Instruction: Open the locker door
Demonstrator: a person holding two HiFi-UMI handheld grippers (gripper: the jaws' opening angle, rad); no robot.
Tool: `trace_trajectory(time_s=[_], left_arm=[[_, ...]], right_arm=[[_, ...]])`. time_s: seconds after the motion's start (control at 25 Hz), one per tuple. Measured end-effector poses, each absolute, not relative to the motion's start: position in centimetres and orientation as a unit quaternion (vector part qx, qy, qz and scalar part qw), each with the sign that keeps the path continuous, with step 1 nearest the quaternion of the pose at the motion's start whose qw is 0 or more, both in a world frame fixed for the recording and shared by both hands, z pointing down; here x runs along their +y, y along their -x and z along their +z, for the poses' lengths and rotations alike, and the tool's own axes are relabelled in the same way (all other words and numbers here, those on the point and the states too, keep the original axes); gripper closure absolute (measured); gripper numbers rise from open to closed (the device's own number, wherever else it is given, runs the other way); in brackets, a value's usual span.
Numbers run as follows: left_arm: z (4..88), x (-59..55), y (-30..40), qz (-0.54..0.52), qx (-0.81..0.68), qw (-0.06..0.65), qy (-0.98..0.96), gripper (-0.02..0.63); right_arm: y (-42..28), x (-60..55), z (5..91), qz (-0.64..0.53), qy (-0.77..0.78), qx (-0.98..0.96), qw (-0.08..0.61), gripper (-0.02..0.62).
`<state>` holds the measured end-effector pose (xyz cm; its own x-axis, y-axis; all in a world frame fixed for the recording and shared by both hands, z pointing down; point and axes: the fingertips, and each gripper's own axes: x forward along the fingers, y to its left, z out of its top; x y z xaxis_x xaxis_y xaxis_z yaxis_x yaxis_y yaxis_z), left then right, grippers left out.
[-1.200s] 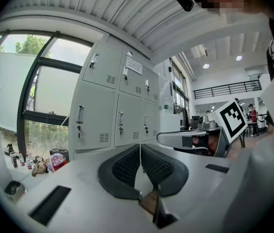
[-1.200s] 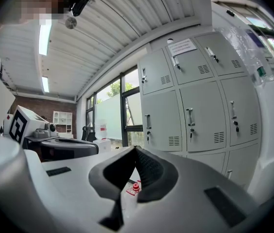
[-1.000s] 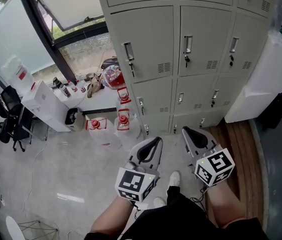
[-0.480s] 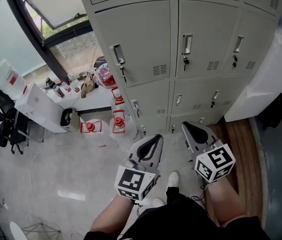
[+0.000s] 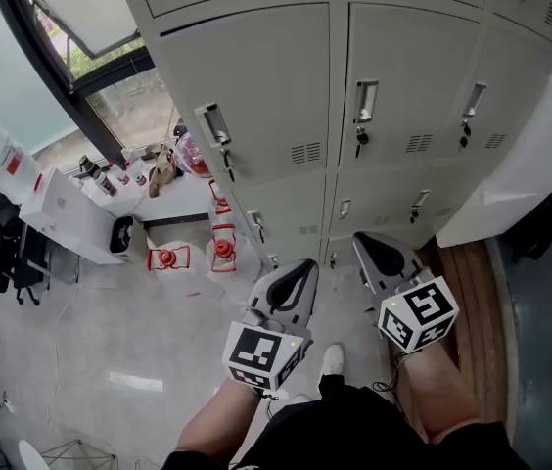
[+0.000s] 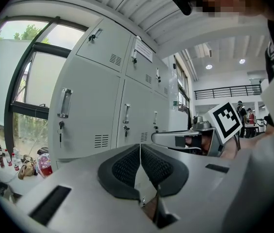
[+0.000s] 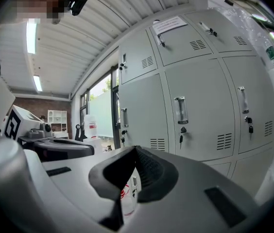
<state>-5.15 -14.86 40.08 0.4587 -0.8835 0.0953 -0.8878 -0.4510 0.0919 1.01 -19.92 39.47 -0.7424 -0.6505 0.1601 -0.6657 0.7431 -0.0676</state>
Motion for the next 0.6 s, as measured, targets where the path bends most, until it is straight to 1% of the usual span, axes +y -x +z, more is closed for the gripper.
trace_trajectory(time_s=[0.6], left_arm=[[38.6,-22.0,4.0,0.01,-0.538,0.05,-0.841,0.584]], right_arm=[[-1.8,-27.5,38.4,0.055,-0.342,-0.937,0.052,0.541]])
